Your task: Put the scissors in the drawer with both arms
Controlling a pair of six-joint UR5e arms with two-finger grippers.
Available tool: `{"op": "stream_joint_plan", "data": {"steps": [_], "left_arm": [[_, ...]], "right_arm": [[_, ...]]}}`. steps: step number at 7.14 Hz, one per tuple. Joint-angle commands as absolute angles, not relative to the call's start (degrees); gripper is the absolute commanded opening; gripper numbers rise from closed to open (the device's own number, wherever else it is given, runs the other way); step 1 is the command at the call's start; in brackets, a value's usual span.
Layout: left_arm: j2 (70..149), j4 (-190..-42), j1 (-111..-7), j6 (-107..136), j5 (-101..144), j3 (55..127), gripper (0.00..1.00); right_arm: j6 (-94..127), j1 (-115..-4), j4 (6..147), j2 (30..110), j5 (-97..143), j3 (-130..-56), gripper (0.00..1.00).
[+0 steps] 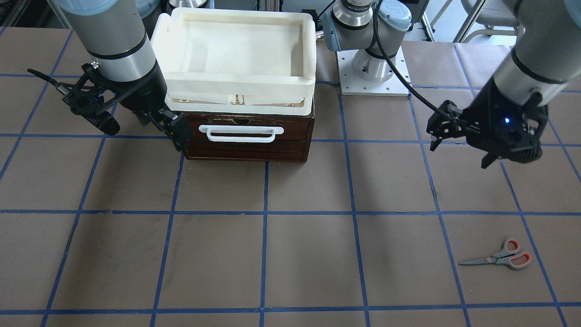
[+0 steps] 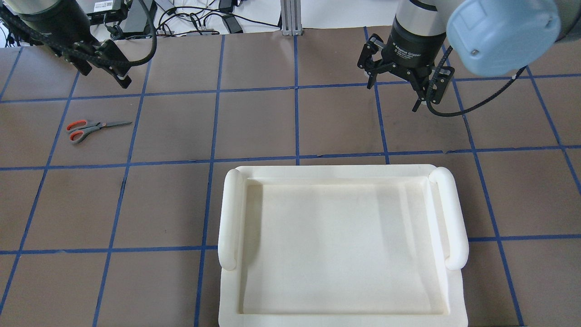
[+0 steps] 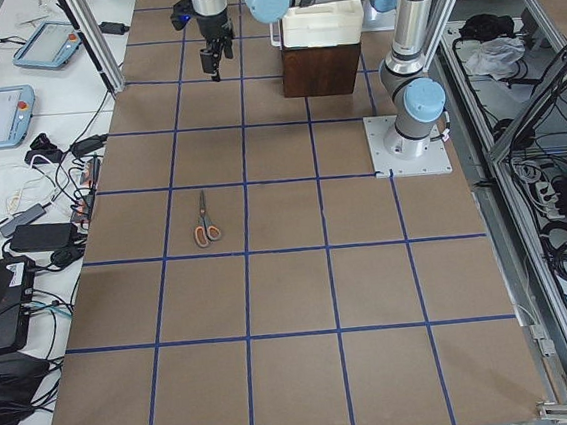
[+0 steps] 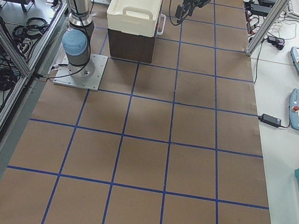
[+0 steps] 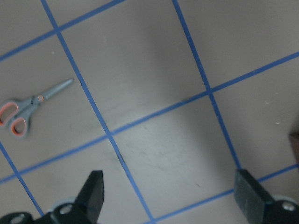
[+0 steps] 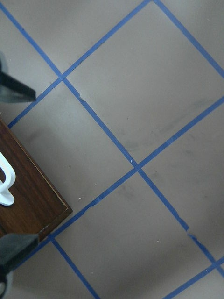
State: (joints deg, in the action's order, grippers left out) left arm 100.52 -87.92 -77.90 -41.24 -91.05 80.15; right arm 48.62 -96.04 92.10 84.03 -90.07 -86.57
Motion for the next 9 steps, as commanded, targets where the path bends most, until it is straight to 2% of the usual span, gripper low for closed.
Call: {"op": "stream_joint_plan", "data": {"steps": [1, 3, 6, 9], "left_arm": [[105.8, -76.96, -71.31, -76.28, -91.23, 83.04, 0.99], [109.23, -73.39, -67.6, -104.55, -91.23, 83.15, 0.99], [116.69, -68.94, -65.49, -126.67, -94.31, 82.97, 0.99], [123.65, -64.69, -61.88, -130.96, -93.43, 81.57, 1.0]], "right_arm": [[71.34, -98.33, 90.97, 81.32, -89.74, -86.75, 1.0], [82.82, -102.81, 91.58, 77.1, -89.39, -86.57, 1.0], [97.95, -107.57, 92.46, 70.59, -89.12, -86.05, 1.0], [104.23, -107.75, 91.76, 68.47, -85.61, -86.04, 1.0]]}}
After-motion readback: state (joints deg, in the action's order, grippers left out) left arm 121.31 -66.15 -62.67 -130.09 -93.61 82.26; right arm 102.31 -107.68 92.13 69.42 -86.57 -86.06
